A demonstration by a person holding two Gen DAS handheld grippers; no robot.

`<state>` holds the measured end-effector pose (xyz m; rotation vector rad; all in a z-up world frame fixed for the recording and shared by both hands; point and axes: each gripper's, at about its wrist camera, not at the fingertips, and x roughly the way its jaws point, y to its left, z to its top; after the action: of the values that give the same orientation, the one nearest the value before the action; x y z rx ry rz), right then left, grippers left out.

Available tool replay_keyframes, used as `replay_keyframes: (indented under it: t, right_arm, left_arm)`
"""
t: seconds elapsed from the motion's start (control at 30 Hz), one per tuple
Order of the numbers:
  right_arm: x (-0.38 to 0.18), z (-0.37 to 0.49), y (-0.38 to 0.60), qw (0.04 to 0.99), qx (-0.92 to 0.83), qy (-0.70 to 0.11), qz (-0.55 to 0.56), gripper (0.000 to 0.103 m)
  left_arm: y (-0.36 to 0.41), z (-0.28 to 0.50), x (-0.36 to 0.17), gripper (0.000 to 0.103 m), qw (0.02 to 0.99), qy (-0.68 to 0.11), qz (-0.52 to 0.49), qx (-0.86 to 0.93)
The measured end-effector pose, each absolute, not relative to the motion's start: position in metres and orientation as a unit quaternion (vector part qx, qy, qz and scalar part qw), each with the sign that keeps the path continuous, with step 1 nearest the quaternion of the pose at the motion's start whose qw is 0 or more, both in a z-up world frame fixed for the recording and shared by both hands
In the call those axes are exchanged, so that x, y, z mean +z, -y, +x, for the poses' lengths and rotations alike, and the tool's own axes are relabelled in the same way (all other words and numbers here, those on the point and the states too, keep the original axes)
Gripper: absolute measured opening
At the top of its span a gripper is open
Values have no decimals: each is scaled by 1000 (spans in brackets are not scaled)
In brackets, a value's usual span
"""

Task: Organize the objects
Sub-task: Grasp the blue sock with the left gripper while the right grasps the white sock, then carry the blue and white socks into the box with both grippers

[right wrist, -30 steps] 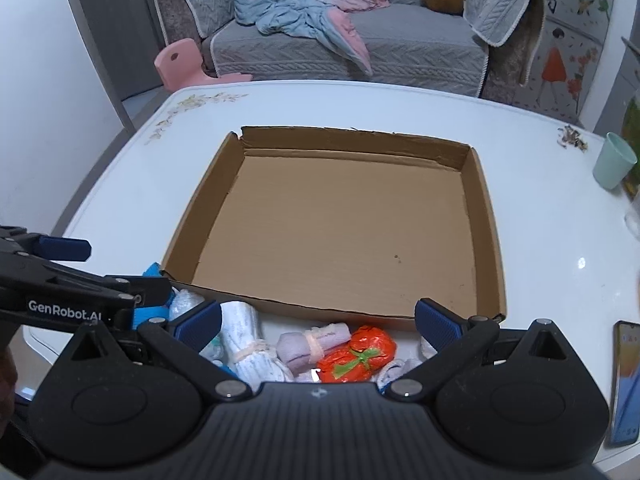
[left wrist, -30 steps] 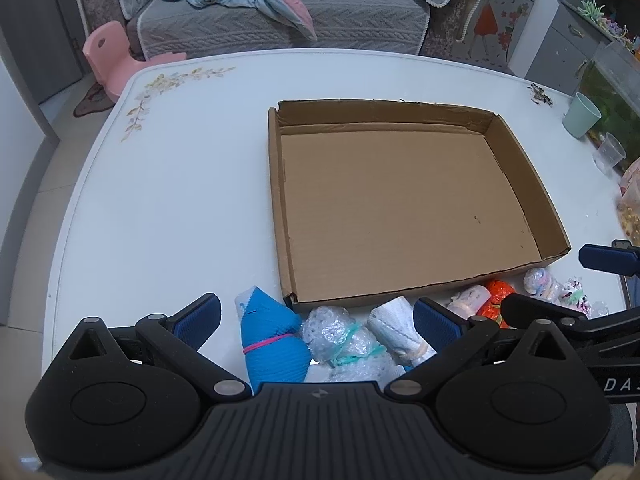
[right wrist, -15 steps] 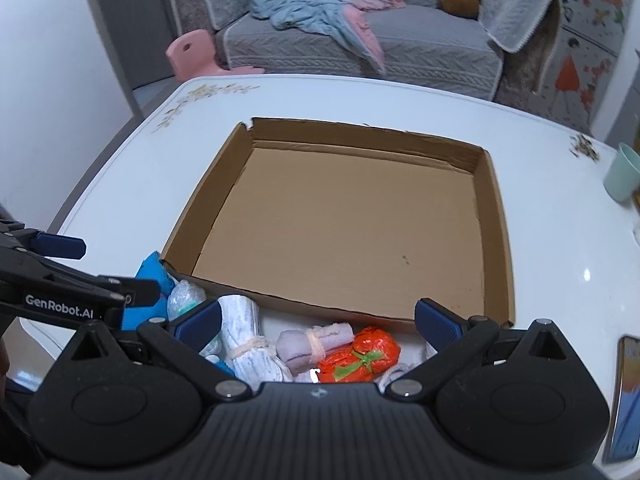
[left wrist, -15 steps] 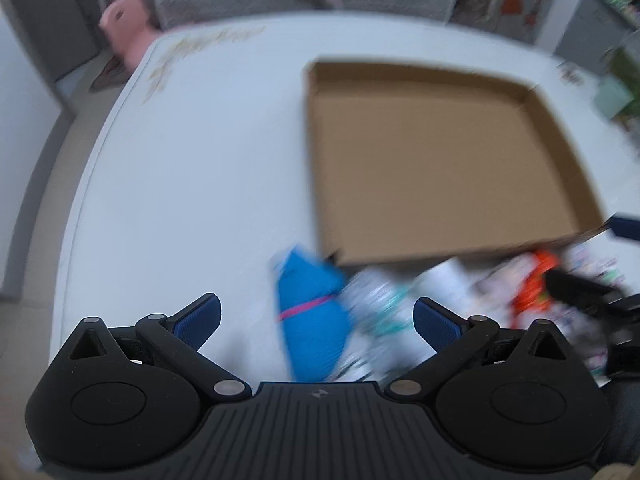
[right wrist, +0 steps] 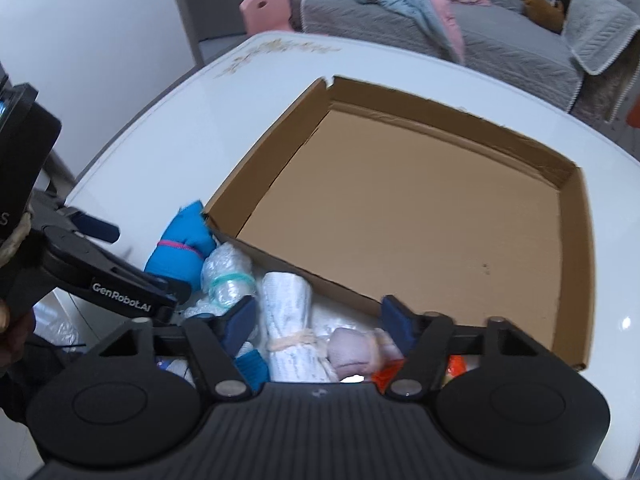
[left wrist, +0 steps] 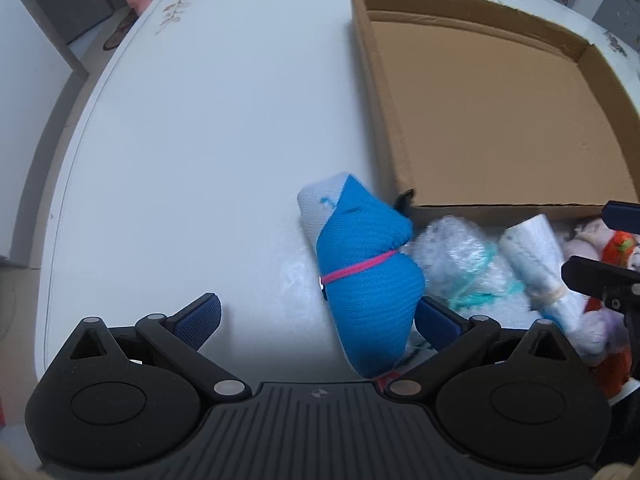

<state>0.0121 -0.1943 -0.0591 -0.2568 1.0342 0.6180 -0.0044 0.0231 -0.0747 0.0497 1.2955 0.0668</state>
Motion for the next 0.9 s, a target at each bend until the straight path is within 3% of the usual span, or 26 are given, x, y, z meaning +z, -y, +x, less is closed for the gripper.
replay_keyframes:
  t: [0.23,0.47,0.53,0.6,0.9]
  right_arm:
    - [-77,20,184,796,295,-514,-125,38]
    - [-87,24,173,772,312,-539,-126,31]
    - [-93,26,170,765,307,-552,-128,28]
    - [-99,28,172,760,301,-563,-118,27]
    - [-72,19,192,771,312,-551,-71,26]
  left_arm:
    - [-34,-2,-85,95,794,-606,-12,42]
    - [-32,0,-88,92,811,-585,-7,30]
    - [-30,0,-86,85,818,-574,-3,23]
    - [-27,-1,-82,56,827,-561,2,15]
    - [-31,5,-59,54,841,-541,-10,19]
